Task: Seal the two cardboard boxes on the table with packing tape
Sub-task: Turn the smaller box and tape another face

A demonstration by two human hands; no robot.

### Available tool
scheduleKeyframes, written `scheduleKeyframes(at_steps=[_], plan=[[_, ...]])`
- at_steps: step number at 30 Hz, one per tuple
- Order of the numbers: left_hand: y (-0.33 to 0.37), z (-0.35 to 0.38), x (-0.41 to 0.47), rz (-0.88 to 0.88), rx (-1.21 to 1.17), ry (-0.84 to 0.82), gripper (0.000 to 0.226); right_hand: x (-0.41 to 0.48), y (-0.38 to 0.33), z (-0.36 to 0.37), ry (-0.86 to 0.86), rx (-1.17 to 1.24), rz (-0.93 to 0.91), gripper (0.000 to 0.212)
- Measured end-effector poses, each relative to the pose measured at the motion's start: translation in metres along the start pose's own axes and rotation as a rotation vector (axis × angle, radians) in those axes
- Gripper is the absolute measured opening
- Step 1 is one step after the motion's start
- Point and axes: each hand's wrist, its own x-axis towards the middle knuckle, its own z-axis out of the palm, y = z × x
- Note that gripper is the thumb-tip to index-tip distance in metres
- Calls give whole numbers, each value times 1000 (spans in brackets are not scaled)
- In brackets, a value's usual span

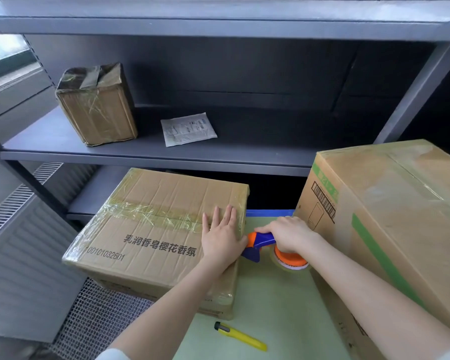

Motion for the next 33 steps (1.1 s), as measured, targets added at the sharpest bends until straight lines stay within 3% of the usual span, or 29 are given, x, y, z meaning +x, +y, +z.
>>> scheduleKeyframes(at_steps=[5, 8, 12, 16, 24, 29, 33], plan=[[4, -2, 1, -29, 30, -24, 75, 7, -4, 12, -185, -127, 19, 58], [16, 2, 3, -80, 93, -68, 81, 3, -1, 25, -243, 98, 154, 67], [29, 12, 5, -165, 207, -58, 81, -3, 13, 19, -22, 278, 384, 72], [30, 16, 7, -169, 224, -32, 82, -8, 15, 5, 120, 332, 459, 81], [13, 11, 6, -57, 124, -54, 62, -9, -12, -10, 394, 364, 401, 81], [-15, -6, 2, 76, -67, -106, 62, -6, -30, -20, 456, 322, 306, 81], [-63, -22, 0, -24, 33, 5, 55, -6, -47, -25, 511, 323, 286, 79]])
